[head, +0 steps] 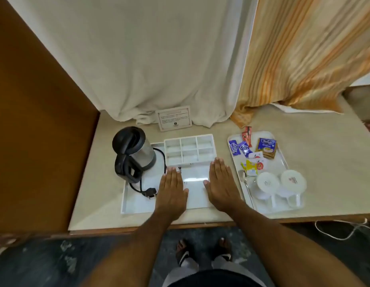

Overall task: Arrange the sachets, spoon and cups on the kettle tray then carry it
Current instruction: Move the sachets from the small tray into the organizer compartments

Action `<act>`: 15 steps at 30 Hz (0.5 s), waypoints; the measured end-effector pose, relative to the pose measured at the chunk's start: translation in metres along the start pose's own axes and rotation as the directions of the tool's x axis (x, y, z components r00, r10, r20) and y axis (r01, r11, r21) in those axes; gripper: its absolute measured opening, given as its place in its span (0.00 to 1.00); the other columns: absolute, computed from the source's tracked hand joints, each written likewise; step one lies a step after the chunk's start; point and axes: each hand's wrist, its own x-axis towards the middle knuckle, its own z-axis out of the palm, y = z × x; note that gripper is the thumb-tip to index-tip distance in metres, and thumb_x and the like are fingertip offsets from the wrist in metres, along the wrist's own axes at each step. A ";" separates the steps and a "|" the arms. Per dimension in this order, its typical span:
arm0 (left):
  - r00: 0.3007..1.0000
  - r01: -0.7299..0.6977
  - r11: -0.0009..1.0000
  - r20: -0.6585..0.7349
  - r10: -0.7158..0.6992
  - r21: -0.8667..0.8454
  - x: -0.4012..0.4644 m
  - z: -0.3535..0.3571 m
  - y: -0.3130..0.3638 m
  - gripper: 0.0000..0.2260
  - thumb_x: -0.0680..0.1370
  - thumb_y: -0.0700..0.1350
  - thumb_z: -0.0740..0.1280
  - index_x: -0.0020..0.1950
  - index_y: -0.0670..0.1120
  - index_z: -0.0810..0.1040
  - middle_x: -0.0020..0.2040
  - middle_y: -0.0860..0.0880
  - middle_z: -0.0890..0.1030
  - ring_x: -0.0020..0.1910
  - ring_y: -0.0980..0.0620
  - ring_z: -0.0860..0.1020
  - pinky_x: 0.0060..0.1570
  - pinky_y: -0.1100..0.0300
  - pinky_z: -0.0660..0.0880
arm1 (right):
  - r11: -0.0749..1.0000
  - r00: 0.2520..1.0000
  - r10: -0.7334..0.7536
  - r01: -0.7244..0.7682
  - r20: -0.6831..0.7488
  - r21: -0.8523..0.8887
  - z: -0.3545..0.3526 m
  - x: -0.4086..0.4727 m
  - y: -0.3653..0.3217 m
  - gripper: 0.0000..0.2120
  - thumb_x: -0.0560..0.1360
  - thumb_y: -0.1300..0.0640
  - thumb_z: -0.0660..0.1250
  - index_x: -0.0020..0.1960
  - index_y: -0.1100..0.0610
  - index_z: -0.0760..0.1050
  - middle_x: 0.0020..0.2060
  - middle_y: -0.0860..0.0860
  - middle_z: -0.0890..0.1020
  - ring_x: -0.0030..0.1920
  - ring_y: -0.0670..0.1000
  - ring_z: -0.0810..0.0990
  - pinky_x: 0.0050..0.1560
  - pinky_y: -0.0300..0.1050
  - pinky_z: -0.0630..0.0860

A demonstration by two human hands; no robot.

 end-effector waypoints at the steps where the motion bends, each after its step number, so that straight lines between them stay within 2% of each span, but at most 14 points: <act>1: 0.999 0.030 0.999 0.034 -0.031 0.014 -0.002 0.006 0.001 0.31 0.82 0.52 0.54 0.77 0.33 0.52 0.78 0.32 0.54 0.79 0.36 0.52 0.76 0.45 0.44 | 1.000 1.000 0.008 -0.008 0.017 -0.017 0.005 -0.004 0.001 0.33 0.81 0.46 0.48 0.77 0.65 0.45 0.78 0.63 0.46 0.78 0.60 0.44 0.76 0.54 0.40; 4: 0.992 0.074 0.997 0.106 -0.073 -0.010 0.000 0.013 0.003 0.32 0.82 0.52 0.53 0.78 0.34 0.48 0.79 0.32 0.50 0.79 0.36 0.48 0.77 0.45 0.40 | 1.000 0.999 0.016 -0.016 0.050 0.008 0.008 -0.009 0.003 0.32 0.81 0.47 0.49 0.77 0.65 0.46 0.78 0.63 0.46 0.78 0.59 0.43 0.77 0.55 0.42; 7: 0.991 0.061 0.997 0.119 -0.054 -0.055 0.003 0.017 0.004 0.31 0.81 0.50 0.56 0.77 0.32 0.52 0.78 0.31 0.53 0.78 0.34 0.51 0.77 0.41 0.48 | 0.999 0.997 0.007 -0.009 0.071 0.032 0.006 -0.008 0.003 0.33 0.81 0.46 0.49 0.78 0.64 0.44 0.78 0.62 0.45 0.78 0.58 0.41 0.77 0.53 0.40; 9: 0.997 0.025 0.997 0.079 -0.019 -0.077 0.005 0.021 0.002 0.31 0.80 0.49 0.55 0.77 0.32 0.54 0.78 0.31 0.55 0.78 0.34 0.53 0.76 0.40 0.51 | 0.993 0.998 0.034 -0.039 0.051 0.109 0.002 -0.002 0.002 0.33 0.81 0.46 0.49 0.78 0.62 0.44 0.78 0.60 0.45 0.78 0.57 0.42 0.76 0.51 0.39; 10: 0.998 0.012 0.996 0.062 -0.007 -0.085 0.005 0.024 0.000 0.31 0.79 0.50 0.54 0.77 0.32 0.55 0.78 0.31 0.55 0.78 0.34 0.54 0.76 0.39 0.52 | 0.986 0.998 0.069 -0.070 0.009 0.153 -0.002 0.004 0.001 0.31 0.81 0.48 0.51 0.78 0.61 0.46 0.78 0.60 0.48 0.78 0.57 0.45 0.76 0.50 0.42; 12: 0.999 0.000 0.994 0.050 0.006 -0.109 0.005 0.026 -0.002 0.32 0.79 0.51 0.52 0.77 0.32 0.54 0.78 0.32 0.54 0.78 0.35 0.53 0.76 0.40 0.52 | 0.971 0.976 0.187 -0.166 -0.115 0.170 -0.020 0.030 0.006 0.26 0.79 0.54 0.58 0.75 0.60 0.57 0.76 0.60 0.59 0.75 0.60 0.58 0.74 0.54 0.56; 15: 0.999 -0.003 0.995 0.045 0.008 -0.102 0.005 0.031 -0.006 0.32 0.80 0.52 0.51 0.78 0.34 0.52 0.79 0.34 0.51 0.79 0.37 0.49 0.77 0.41 0.51 | 0.938 0.909 0.346 -0.332 -0.232 0.099 -0.057 0.082 0.030 0.19 0.71 0.65 0.64 0.63 0.61 0.73 0.61 0.62 0.76 0.61 0.63 0.74 0.59 0.55 0.73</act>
